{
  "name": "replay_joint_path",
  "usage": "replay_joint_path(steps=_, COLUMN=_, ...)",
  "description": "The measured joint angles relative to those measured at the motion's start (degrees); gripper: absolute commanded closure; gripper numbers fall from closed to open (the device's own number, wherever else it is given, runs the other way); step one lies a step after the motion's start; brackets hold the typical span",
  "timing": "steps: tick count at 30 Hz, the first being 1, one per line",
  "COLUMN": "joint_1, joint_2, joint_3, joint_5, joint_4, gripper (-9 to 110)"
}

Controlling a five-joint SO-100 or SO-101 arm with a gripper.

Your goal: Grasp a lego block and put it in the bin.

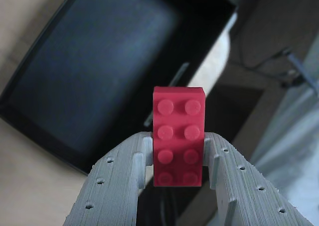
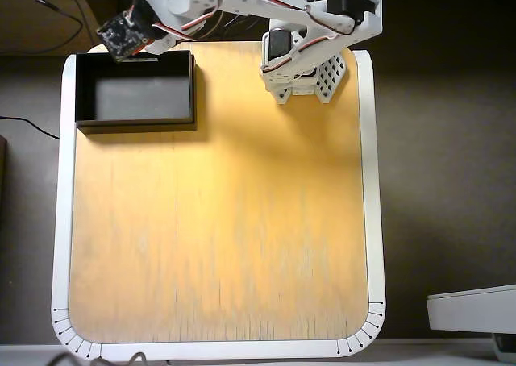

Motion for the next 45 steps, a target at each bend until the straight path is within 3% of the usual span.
replay_joint_path(steps=26, joint_1=-3.4, joint_2=-18.0, joint_3=0.0, joint_5=-12.7, joint_4=-15.0, gripper=101)
replay_joint_path(steps=45, joint_1=-9.8, joint_2=-22.7, joint_3=0.0, joint_5=-21.4, joint_4=-16.5, gripper=101)
